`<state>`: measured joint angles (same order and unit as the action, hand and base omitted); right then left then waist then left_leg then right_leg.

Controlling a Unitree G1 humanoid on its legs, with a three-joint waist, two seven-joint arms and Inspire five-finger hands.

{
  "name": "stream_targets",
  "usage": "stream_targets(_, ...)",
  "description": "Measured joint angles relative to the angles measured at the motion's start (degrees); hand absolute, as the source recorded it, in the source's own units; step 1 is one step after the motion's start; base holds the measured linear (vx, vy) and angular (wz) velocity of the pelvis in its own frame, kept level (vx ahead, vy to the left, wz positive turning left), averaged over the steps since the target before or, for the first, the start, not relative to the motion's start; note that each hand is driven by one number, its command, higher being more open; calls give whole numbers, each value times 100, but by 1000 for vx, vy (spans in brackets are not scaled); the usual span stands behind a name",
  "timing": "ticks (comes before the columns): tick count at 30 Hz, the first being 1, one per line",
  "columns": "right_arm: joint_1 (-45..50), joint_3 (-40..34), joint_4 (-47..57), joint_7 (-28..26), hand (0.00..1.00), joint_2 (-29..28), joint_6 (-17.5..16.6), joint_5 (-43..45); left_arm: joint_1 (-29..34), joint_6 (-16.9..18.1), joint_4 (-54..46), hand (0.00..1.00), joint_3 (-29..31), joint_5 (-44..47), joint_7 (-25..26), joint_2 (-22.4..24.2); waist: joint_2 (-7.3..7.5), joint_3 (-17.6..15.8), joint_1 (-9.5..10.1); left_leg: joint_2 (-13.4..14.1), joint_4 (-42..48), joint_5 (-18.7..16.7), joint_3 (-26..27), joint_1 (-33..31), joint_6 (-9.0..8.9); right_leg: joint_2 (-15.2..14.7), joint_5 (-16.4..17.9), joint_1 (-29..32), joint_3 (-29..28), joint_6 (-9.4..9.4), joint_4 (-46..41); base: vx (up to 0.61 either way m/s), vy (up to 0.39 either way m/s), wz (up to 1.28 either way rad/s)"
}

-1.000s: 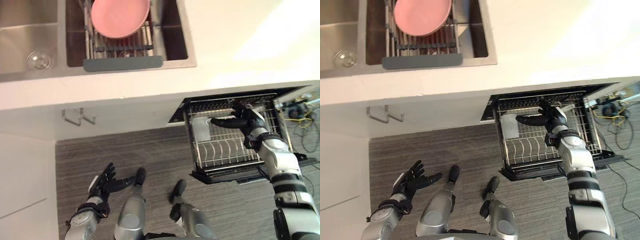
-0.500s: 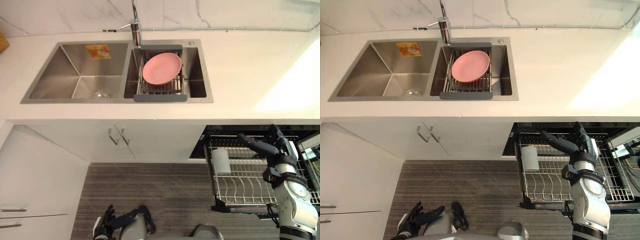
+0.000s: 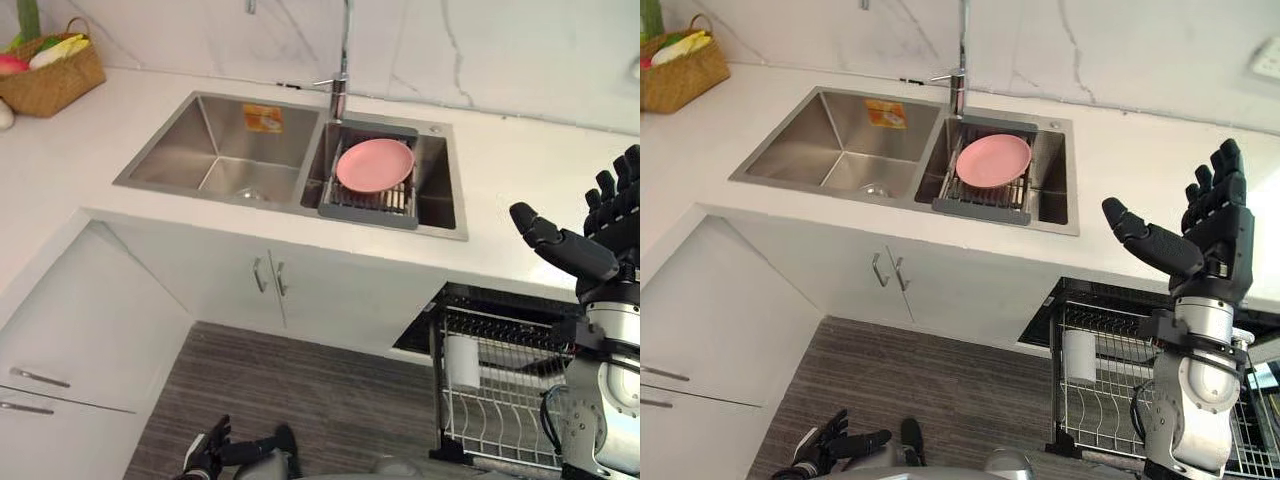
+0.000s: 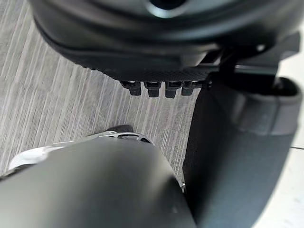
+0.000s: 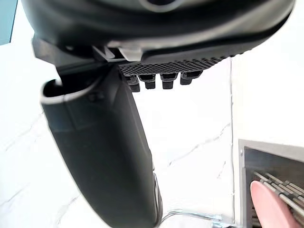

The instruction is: Walk over to the sink, pick up the cup, carry it to the dishwasher, place the cup inside the dishwasher, then close the dishwasher door

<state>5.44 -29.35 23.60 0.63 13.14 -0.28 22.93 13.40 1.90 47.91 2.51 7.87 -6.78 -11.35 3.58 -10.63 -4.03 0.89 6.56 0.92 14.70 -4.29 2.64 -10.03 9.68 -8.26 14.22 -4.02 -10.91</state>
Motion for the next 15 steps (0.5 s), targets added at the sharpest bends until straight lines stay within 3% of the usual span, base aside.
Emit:
stream_targets(9, 186, -197, 37, 158, 100, -203, 0, -45, -21, 114, 199, 100, 45, 320, -73, 46, -74, -49, -18, 4, -287, 3, 229, 223, -1, 20, -134, 37, -425, -3, 21, -38, 34, -15)
stream_targets(11, 193, -196, 55, 219, 100, -198, -6, -57, -41, 133, 201, 100, 50, 479, -143, 91, -183, -124, -31, 120, 242, -231, 261, -35, -5, 81, -48, 61, -484, 95, 28, -71, -26, -8)
stream_targets(12, 185, -196, 88, 235, 100, -163, -11, -52, -63, 181, 195, 100, 50, 627, -231, 147, -310, -193, -2, 324, 973, -545, 276, -389, -72, 176, 133, 104, -524, 122, 24, -69, -71, -18)
stream_targets(13, 182, -190, 117, 222, 100, -118, -13, -48, -102, 264, 189, 100, 58, 779, -270, 242, -502, -305, 8, 556, 1529, -776, 250, -651, -103, 320, 253, 147, -610, 17, -20, -106, -95, -19)
stream_targets(15, 223, -177, 127, 229, 100, -110, -11, -48, -92, 394, 179, 100, 73, 805, -421, 367, -697, -412, 6, 817, 1988, -870, 199, -780, -149, 487, 281, 155, -662, 20, -93, -103, -66, -11)
